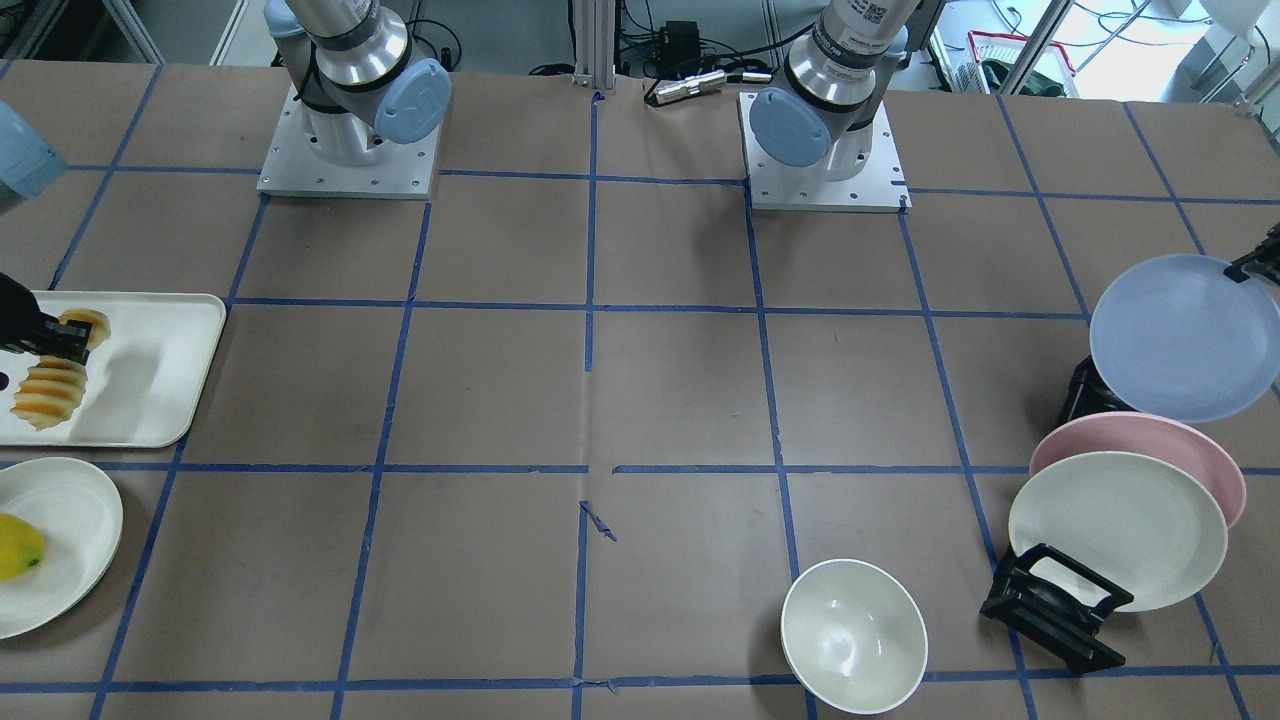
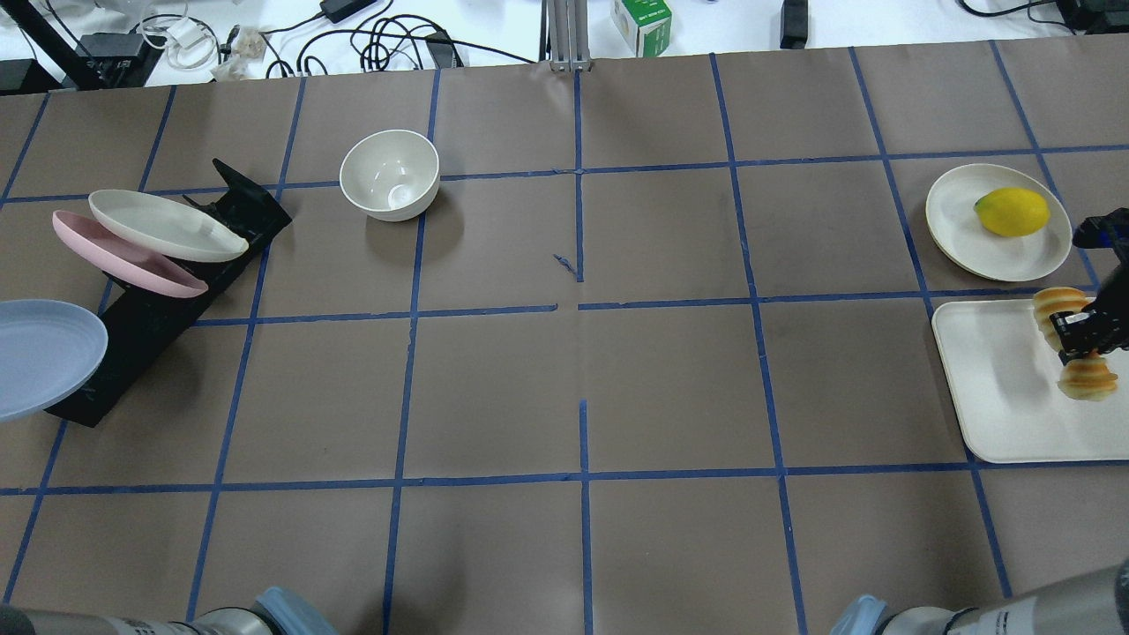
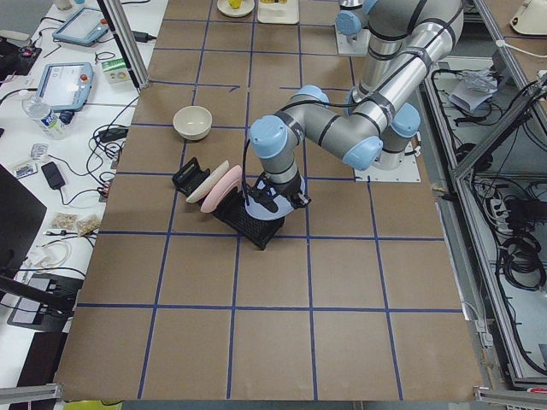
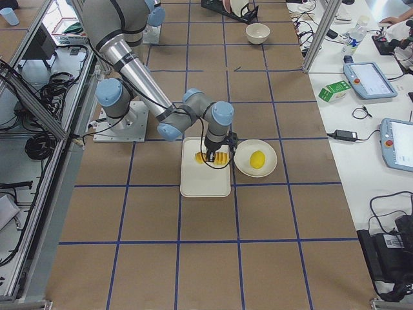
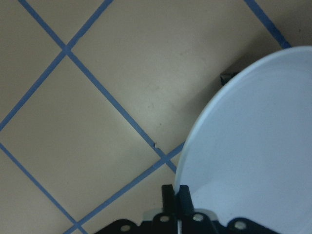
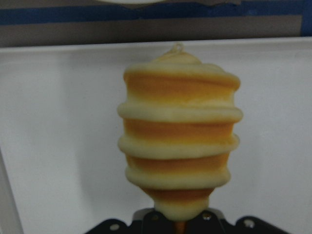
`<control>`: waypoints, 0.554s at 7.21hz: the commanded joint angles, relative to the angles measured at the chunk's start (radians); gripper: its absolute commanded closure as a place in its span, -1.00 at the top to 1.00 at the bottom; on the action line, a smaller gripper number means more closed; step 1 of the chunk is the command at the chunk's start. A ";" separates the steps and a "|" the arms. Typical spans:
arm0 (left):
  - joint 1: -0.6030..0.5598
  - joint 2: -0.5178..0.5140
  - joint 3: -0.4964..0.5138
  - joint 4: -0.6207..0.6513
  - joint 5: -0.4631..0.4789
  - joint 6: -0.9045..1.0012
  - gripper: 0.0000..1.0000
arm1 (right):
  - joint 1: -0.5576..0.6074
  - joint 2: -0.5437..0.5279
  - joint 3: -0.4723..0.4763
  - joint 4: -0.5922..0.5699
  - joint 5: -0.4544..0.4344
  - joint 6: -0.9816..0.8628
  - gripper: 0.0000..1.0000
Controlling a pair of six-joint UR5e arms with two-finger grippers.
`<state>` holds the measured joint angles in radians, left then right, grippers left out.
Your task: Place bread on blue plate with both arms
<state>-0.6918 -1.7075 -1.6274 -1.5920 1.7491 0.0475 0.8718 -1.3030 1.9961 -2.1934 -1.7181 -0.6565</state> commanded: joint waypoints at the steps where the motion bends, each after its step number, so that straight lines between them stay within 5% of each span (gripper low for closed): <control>1: -0.021 0.075 -0.003 -0.187 -0.206 -0.002 -1.00 | 0.013 -0.060 -0.014 0.082 0.003 0.009 -1.00; 4: -0.263 0.156 0.013 -0.180 -0.352 -0.162 -1.00 | 0.079 -0.108 -0.083 0.237 0.003 0.098 -1.00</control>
<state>-0.8450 -1.5794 -1.6253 -1.7753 1.4691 -0.0250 0.9336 -1.3954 1.9445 -2.0284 -1.7177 -0.5893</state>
